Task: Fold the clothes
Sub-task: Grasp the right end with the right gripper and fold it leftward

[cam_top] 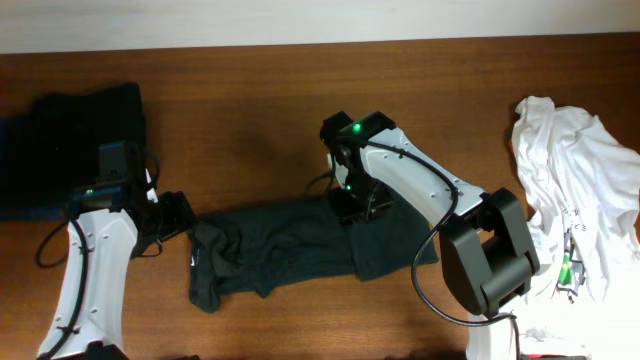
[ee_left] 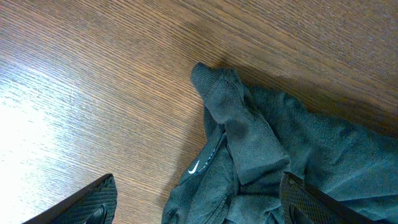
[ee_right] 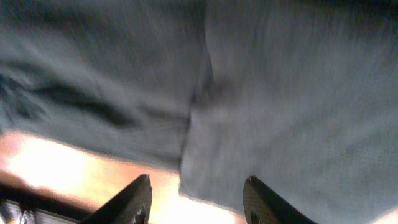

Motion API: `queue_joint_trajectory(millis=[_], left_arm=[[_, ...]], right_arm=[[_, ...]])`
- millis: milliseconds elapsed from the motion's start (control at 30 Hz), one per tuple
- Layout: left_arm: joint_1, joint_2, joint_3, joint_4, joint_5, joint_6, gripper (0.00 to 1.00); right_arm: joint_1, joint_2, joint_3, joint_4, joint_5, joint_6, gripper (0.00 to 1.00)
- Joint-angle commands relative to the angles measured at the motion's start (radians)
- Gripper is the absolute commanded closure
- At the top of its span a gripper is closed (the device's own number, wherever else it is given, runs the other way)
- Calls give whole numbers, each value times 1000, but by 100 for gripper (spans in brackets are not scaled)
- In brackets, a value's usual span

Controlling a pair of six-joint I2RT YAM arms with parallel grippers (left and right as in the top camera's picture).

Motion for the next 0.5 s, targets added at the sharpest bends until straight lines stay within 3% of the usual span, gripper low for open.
queue_joint_trajectory(millis=[0, 100, 233, 267, 333, 367, 467], left_arm=[[3, 5, 10, -4, 14, -2, 17], [3, 6, 10, -4, 19, -2, 17], [3, 5, 10, -4, 19, -2, 17], [3, 6, 10, -4, 19, -2, 17], [3, 5, 10, -5, 19, -2, 17], [3, 5, 10, -4, 19, -2, 17], [3, 5, 10, -4, 19, -2, 17]], right_arm=[[10, 13, -2, 79, 18, 14, 50], [10, 76, -2, 116, 142, 137, 49], [10, 111, -2, 143, 138, 137, 49], [10, 111, -2, 155, 138, 137, 53], [10, 111, -2, 156, 138, 137, 76], [10, 111, -2, 156, 138, 137, 96], [1, 110, 16, 157, 141, 148, 96]])
